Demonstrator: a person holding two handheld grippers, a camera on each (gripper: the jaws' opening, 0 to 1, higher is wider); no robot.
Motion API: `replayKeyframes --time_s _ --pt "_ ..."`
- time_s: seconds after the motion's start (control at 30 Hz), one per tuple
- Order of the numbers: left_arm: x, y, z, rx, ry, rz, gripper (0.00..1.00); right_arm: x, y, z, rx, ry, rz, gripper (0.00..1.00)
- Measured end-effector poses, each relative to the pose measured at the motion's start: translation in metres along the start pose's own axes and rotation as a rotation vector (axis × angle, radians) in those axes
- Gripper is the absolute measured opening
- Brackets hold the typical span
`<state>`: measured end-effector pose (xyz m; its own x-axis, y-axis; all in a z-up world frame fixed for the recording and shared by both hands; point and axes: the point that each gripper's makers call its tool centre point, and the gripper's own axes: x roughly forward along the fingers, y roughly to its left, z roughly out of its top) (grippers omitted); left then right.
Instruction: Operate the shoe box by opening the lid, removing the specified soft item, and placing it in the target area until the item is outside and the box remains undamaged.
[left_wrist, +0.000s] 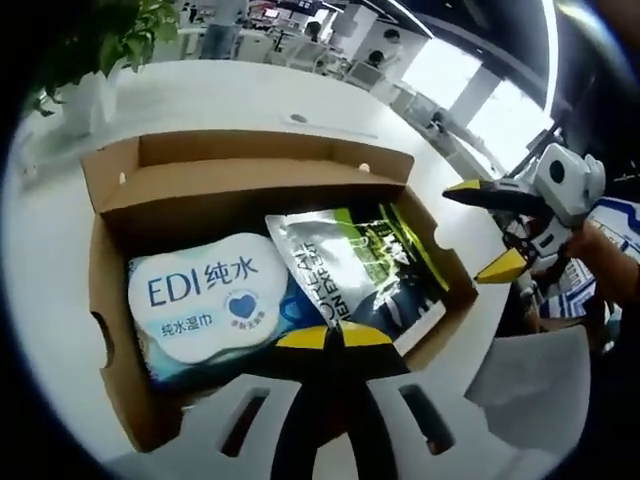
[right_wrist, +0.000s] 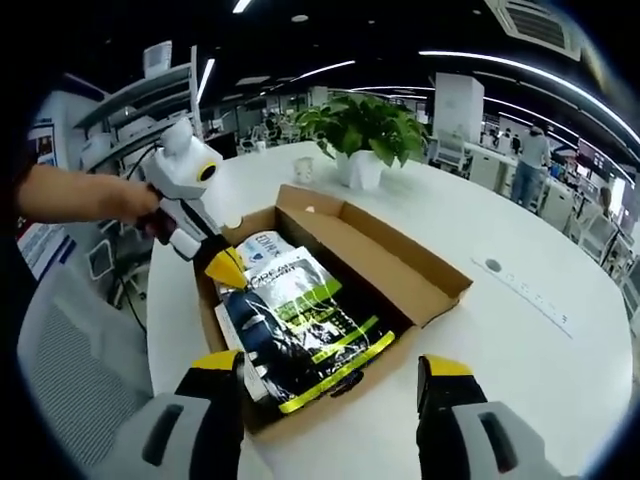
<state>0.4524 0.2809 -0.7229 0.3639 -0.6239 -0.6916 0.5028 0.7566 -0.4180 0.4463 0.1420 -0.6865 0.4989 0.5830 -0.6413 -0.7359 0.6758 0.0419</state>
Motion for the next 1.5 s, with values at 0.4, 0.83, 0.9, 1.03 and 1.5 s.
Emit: replayKeyframes --time_s 0.4,0.83,0.9,1.03,1.5 --pt "-0.020 -0.007 0.018 -0.022 -0.042 0.003 0.01 0.014 0.017 0.001 -0.023 0.020 0.038 0.68" --pt "-0.029 -0.018 0.032 -0.016 -0.035 0.001 0.00 0.031 0.033 0.003 -0.013 0.022 0.050 0.64" --pt "-0.030 -0.019 0.035 -0.020 -0.040 0.002 0.00 0.034 0.036 0.004 -0.008 0.020 0.049 0.64" --pt "-0.031 -0.020 0.039 -0.038 -0.042 -0.001 0.00 0.042 0.042 0.002 0.009 0.031 0.055 0.63" --pt "-0.033 -0.018 0.037 -0.084 -0.019 0.023 0.00 0.058 0.045 -0.002 -0.010 0.046 0.000 0.42"
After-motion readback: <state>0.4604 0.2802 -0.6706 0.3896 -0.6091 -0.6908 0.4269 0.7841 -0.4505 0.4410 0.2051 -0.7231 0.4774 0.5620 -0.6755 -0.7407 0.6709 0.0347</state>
